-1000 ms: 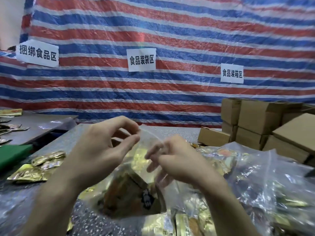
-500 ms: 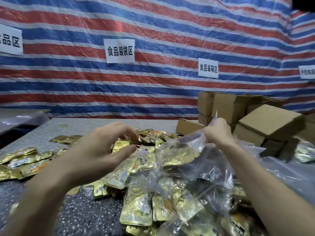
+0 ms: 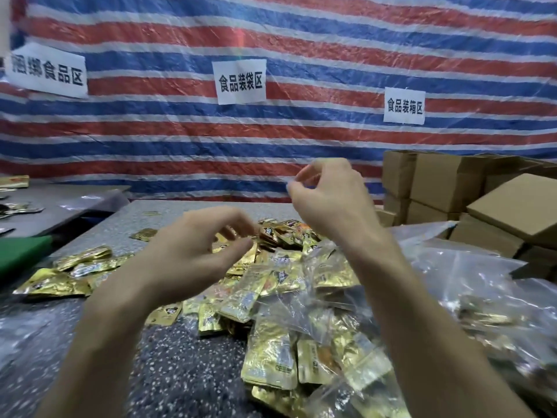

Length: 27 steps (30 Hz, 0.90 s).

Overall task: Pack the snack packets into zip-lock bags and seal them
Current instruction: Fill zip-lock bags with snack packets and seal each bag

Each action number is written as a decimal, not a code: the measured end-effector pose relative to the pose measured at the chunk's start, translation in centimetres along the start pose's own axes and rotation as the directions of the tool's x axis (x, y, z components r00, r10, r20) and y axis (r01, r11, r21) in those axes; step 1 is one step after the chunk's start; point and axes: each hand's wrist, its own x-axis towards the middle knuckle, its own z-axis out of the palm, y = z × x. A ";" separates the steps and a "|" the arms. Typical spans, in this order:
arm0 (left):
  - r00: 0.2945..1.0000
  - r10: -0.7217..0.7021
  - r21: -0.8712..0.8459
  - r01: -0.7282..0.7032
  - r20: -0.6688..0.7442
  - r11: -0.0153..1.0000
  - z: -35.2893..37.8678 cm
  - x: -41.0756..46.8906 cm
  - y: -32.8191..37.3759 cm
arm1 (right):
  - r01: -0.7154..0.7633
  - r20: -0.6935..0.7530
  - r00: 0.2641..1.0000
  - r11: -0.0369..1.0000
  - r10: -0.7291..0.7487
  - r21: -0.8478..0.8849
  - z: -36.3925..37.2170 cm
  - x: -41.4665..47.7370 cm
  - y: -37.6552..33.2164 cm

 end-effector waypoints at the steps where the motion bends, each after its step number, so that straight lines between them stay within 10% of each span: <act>1: 0.999 -0.017 -0.004 0.017 -0.028 1.000 -0.1 -0.1 -0.1 | 0.021 0.027 0.999 0.997 -0.023 0.069 1.3 -0.5 -1.0; 22: 0.835 -0.498 0.105 0.531 -0.233 0.841 -3.0 -3.0 -9.1 | -0.056 0.462 0.884 0.968 -0.067 0.246 9.2 -0.9 3.6; 27: 0.667 -0.661 0.417 0.739 -0.344 0.529 -1.9 -9.2 -15.3 | -0.088 0.499 0.865 0.961 -0.057 0.263 8.5 -0.9 3.5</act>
